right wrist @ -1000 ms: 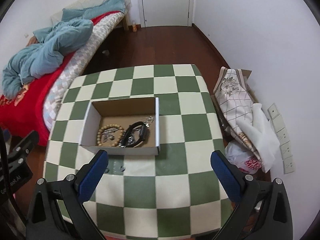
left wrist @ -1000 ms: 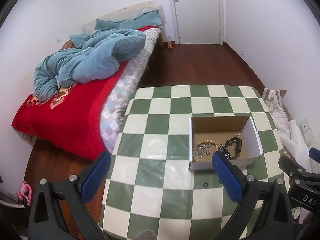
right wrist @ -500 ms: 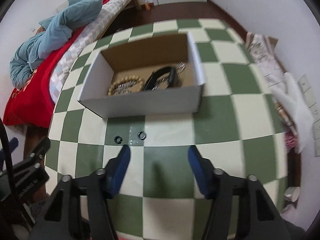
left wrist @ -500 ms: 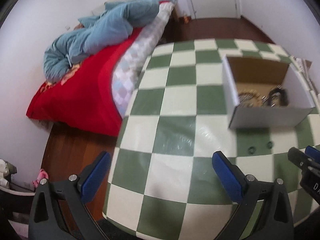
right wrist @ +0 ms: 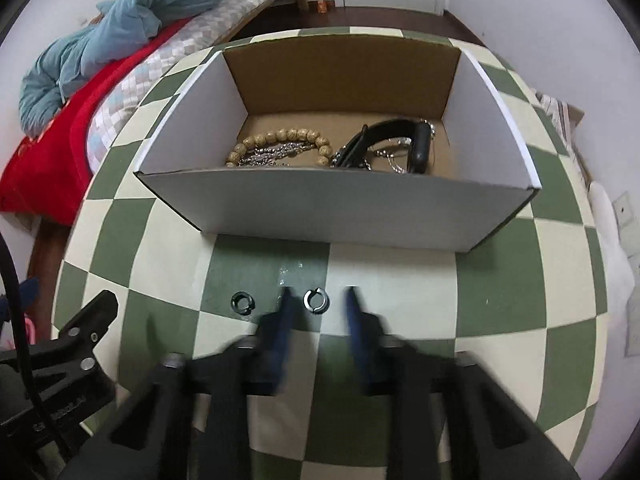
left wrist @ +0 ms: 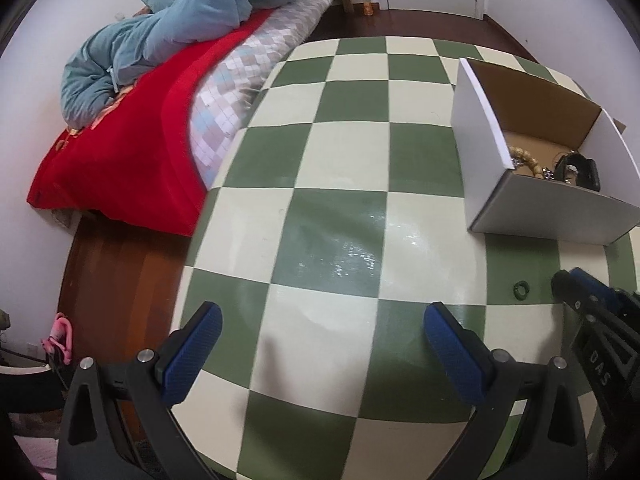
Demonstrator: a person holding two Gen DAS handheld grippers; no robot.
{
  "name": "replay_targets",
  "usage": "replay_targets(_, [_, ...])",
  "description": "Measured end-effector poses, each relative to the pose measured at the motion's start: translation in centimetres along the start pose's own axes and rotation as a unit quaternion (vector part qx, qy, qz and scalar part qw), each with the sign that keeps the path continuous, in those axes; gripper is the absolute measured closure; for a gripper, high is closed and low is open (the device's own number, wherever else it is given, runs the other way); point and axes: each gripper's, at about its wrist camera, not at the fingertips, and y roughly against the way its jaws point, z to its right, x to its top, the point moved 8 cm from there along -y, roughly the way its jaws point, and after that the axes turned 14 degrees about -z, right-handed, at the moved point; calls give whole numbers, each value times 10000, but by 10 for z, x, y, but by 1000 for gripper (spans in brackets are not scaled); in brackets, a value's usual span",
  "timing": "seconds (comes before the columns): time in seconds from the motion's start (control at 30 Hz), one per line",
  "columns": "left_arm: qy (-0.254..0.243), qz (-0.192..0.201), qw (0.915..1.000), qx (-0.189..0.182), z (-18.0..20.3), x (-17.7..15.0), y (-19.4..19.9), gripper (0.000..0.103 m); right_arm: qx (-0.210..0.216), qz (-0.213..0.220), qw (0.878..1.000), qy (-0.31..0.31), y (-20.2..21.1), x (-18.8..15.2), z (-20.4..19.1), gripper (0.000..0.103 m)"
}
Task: Organize jewelry
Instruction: 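Withdraw both tools from the box and lower them toward the black rings, then close the right tool on one black ring while the left tool grips the other ring, then carry both held black rings up and over the white box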
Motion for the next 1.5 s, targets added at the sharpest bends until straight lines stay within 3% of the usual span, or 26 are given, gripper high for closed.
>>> replay_targets(0.1, [-57, -33, 9999, -154, 8, 1, 1, 0, 38, 42, 10000, -14, 2, -3, 4, 91])
replay_targets(0.27, [-421, -93, 9974, -578, 46, 0, 9, 1, 342, 67, 9977, -576, 14, -16, 41, 91])
replay_targets(0.37, [-684, -142, 9946, -764, 75, 0, 12, 8, 351, 113, 9954, -882, 22, -23, 64, 91])
replay_targets(0.6, [-1049, -302, 9902, -871, 121, 0, 8, 43, 236, 177, 9931, -1138, 35, -30, 97, 91])
replay_targets(0.73, [-1058, -440, 9889, -947, 128, -3, 2, 69, 219, 233, 9927, -1166, 41, -30, 106, 91])
replay_targets(0.83, [-1026, -412, 9882, -1058, 129, -4, 4, 80, 229, 238, 9921, -1207, 43, -30, 111, 91])
replay_targets(1.1, [-1029, -373, 9874, -1140, 132, -5, 9, 93, 262, 208, 9914, -1267, 40, -33, 112, 91])
replay_targets(1.5, [-1017, -259, 9855, -1337, 117, -6, 26, 93, 471, 353, 9900, -1285, 57, -31, 108, 91])
